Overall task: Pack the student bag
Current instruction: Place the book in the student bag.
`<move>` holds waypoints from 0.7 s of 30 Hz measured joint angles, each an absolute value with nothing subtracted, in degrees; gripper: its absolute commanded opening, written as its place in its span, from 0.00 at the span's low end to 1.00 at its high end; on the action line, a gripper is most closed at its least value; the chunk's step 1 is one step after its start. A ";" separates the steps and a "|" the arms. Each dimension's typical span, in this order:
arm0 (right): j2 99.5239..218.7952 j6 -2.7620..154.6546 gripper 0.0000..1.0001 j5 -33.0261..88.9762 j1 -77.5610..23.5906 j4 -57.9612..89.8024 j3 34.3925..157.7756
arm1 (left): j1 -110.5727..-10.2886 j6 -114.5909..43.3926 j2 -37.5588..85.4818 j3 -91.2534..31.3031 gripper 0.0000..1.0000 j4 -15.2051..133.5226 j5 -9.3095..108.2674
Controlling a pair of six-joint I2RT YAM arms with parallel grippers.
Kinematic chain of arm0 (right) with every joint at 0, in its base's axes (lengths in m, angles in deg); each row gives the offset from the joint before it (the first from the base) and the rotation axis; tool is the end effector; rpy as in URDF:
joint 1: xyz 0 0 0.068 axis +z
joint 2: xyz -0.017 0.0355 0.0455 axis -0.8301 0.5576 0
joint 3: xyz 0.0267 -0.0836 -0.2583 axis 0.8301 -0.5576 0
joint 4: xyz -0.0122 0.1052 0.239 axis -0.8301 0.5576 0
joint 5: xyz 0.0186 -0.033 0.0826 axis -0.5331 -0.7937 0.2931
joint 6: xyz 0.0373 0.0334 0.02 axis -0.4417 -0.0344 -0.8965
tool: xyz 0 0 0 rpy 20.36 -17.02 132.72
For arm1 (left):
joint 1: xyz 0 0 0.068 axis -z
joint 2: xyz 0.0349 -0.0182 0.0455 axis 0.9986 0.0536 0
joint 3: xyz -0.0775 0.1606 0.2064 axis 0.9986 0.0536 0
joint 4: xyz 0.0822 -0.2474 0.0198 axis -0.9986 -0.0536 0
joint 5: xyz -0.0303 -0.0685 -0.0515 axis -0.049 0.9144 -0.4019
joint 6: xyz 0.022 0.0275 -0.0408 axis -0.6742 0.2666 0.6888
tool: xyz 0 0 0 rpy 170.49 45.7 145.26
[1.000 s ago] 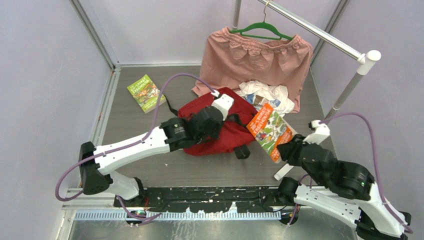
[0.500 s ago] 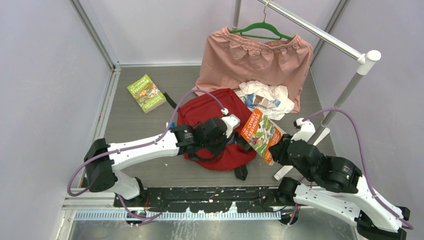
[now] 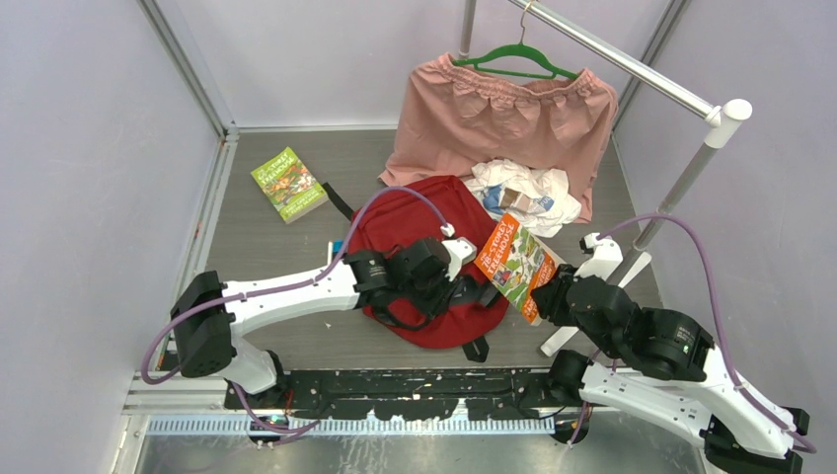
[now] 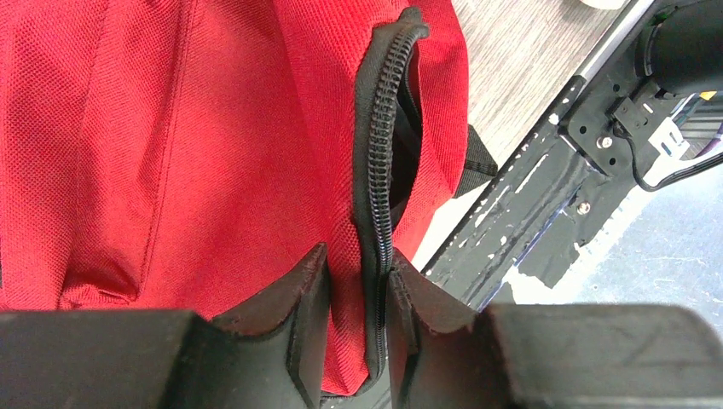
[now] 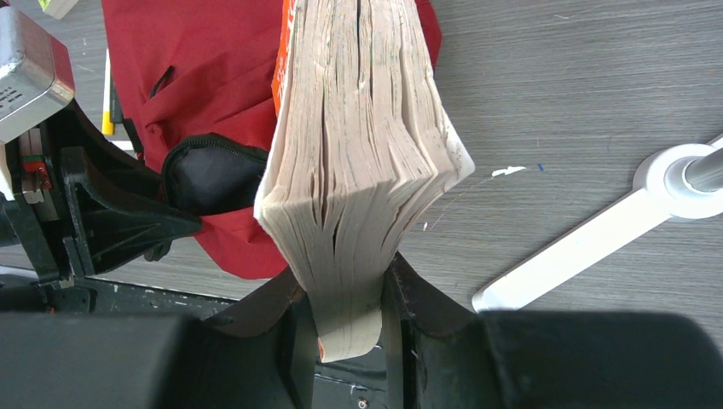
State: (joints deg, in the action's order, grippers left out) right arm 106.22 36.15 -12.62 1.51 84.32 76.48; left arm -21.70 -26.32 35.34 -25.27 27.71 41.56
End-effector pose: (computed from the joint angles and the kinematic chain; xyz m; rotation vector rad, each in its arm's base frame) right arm 0.0451 0.0352 0.3373 0.0821 2.1788 0.3828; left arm 0.1375 -0.2985 0.2703 0.9616 2.3505 -0.6592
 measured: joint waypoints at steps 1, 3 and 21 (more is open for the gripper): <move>106.22 36.15 0.01 -12.62 1.51 84.32 76.48 | -21.70 -26.32 35.43 -25.33 0.28 27.76 41.73; 106.22 36.17 0.01 -12.62 1.51 84.32 76.48 | -21.70 -26.32 35.75 -25.55 0.26 27.84 41.97; 108.08 36.57 0.01 -12.59 1.54 83.01 76.48 | -21.70 -26.21 33.90 -25.62 0.19 28.02 40.11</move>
State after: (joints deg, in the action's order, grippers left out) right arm 108.08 36.57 -12.59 1.54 83.01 76.48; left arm -21.70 -26.21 33.90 -25.62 28.02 40.11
